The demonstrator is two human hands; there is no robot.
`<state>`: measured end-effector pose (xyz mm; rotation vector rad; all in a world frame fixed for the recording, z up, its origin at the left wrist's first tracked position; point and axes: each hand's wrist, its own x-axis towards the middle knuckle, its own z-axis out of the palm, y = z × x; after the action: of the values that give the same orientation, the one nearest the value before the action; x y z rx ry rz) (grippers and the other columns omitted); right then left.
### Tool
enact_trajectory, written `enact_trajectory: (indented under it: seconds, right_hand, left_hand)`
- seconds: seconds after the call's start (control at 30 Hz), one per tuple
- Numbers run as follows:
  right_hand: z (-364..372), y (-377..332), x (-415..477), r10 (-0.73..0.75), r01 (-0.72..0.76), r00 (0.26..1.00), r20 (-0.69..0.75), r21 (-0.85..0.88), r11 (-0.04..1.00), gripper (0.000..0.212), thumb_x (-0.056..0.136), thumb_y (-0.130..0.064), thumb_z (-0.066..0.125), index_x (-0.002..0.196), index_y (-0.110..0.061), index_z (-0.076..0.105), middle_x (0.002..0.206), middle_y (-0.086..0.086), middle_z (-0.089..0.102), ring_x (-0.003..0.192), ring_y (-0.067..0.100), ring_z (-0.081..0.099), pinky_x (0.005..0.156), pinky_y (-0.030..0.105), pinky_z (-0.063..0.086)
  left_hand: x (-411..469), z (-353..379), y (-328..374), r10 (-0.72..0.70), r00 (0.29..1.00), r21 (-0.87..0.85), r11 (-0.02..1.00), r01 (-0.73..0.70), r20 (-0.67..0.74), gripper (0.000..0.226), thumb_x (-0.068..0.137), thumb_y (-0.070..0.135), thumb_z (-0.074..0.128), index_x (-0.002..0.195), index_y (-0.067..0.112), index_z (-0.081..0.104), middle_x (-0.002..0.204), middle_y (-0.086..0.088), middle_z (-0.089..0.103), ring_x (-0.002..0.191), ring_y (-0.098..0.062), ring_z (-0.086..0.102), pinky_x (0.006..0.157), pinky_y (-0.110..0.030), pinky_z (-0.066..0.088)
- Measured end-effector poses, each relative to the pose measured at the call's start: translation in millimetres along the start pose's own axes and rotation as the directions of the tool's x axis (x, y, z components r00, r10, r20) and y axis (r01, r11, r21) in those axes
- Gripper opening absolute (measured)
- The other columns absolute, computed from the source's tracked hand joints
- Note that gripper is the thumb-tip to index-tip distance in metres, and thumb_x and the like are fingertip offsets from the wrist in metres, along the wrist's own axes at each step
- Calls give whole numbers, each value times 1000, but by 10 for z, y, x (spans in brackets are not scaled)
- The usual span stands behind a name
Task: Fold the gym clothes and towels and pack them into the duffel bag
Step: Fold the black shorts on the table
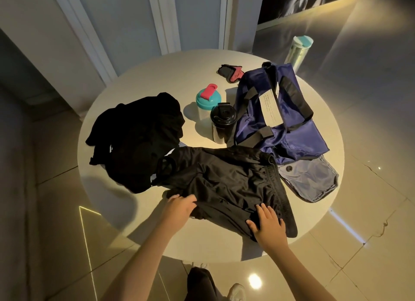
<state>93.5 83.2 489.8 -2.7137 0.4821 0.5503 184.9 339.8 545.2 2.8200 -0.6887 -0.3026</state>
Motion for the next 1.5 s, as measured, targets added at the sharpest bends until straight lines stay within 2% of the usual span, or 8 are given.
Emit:
enact_trajectory:
  seconds: [0.23,0.5,0.77,0.97,1.1,1.2,1.37,1.5]
  right_hand:
    - [-31,-4,-25,-8,7,1000,7,47,999,61,97,-53,31,148,-20,23,156,-5,21,144,16,14,111,42,23]
    - [11,146,-141,-90,90,995,38,-7,996,70,94,-52,44,150,-23,14,159,-5,7,146,17,6,116,42,15]
    - [8,231,-260,-107,111,990,90,-47,993,75,92,-54,46,151,-24,13,159,-4,4,146,17,3,116,44,13]
    - [-50,212,-272,-81,94,989,126,-101,990,72,92,-59,40,150,-23,16,159,-4,8,145,19,7,114,45,17]
    - [-152,152,-204,-86,90,996,37,-115,989,61,95,-56,32,147,-24,26,156,-1,22,142,21,20,112,43,23]
    - [-253,131,-81,-56,58,998,15,-152,987,48,97,-52,33,135,-23,42,142,1,44,130,22,37,104,41,33]
    - [-579,68,284,-100,91,969,-226,-51,995,31,99,-34,39,118,-16,56,119,7,56,109,28,50,83,36,41]
    - [-850,9,723,-48,90,927,-373,97,991,34,98,-24,37,125,-9,50,132,15,49,108,35,52,76,40,47]
  left_hand:
    - [-2,-299,-112,-209,963,-170,956,237,170,31,95,35,49,86,5,54,70,-4,51,71,-23,50,53,-29,27]
    - [-538,261,12,-97,954,-152,978,144,282,43,90,55,49,105,19,65,112,11,57,105,-9,51,100,-32,30]
    - [-499,431,154,-426,905,-107,900,423,-7,20,99,28,43,115,17,50,106,-3,62,85,-18,64,70,-26,49]
    - [-291,331,-35,-356,886,24,925,380,-297,45,89,24,61,132,17,51,132,-5,53,119,-23,52,92,-38,45]
    - [-41,276,-206,-301,954,151,943,297,5,50,100,42,34,146,25,32,154,4,29,143,-20,21,114,-45,16]
    - [84,249,-255,-464,848,197,884,424,256,52,101,47,16,138,23,44,144,1,43,136,-21,31,110,-44,20]
    - [364,151,-273,-161,954,247,943,224,-253,20,88,28,66,78,10,66,74,-6,66,73,-28,61,63,-37,45]
    - [757,-7,-319,-106,940,228,956,186,-325,21,81,22,71,98,12,65,96,-6,64,90,-25,61,71,-37,48]
